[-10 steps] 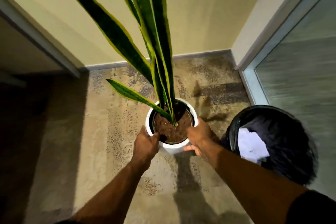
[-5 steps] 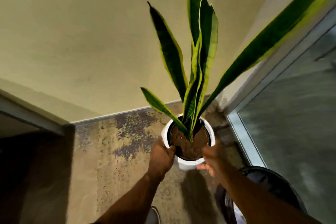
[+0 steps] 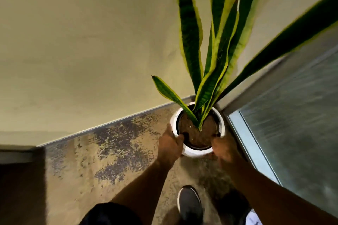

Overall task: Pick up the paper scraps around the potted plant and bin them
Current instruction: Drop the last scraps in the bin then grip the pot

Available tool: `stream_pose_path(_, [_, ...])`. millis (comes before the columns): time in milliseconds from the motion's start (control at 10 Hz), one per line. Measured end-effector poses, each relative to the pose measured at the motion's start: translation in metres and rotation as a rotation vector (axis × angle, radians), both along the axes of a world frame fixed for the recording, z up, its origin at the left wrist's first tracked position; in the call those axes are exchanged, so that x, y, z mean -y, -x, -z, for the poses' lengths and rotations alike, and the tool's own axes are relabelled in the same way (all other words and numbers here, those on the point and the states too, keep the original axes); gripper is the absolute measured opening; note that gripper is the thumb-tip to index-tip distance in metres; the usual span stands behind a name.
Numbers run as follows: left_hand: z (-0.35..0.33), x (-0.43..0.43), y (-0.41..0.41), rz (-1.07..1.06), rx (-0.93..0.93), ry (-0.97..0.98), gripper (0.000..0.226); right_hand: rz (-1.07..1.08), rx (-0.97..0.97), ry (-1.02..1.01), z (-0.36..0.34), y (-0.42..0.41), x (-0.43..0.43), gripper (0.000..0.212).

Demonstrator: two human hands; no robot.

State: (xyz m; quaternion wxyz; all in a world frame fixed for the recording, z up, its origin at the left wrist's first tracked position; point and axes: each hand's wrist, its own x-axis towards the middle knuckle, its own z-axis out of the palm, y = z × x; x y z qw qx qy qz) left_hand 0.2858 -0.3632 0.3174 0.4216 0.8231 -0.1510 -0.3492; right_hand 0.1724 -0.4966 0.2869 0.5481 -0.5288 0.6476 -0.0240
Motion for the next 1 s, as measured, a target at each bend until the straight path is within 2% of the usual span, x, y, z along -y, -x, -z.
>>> stream_pose_path(100, [0.044, 0.023, -0.015, 0.086, 0.055, -0.024, 0.061, 0.019, 0.002, 0.155, 0.037, -0.016, 0.016, 0.039])
stream_pose_path(200, [0.098, 0.044, -0.025, 0.108, 0.044, -0.048, 0.058, 0.115, 0.065, 0.148, 0.083, -0.027, 0.027, 0.05])
stream_pose_path(300, [0.141, 0.056, -0.029, 0.04, -0.042, -0.061, 0.053, 0.143, 0.097, 0.117, 0.121, -0.031, 0.036, 0.051])
stream_pose_path(500, [0.204, 0.06, -0.034, -0.051, -0.207, -0.047, 0.066, 0.125, 0.103, 0.106, 0.176, -0.036, 0.044, 0.036])
stream_pose_path(600, [0.23, 0.057, -0.035, -0.075, -0.257, -0.057, 0.062, 0.114, 0.14, 0.073, 0.196, -0.037, 0.042, 0.035])
stream_pose_path(800, [0.241, 0.057, -0.042, 0.004, -0.243, -0.073, 0.068, 0.135, 0.127, -0.048, 0.21, -0.042, 0.044, 0.051])
stream_pose_path(900, [0.224, 0.053, -0.047, 0.078, -0.204, -0.066, 0.067, 0.051, 0.033, -0.006, 0.204, -0.047, 0.045, 0.05])
stream_pose_path(1000, [0.182, 0.046, -0.046, 0.087, -0.084, -0.043, 0.062, -0.013, -0.247, 0.1, 0.17, -0.059, 0.034, 0.056])
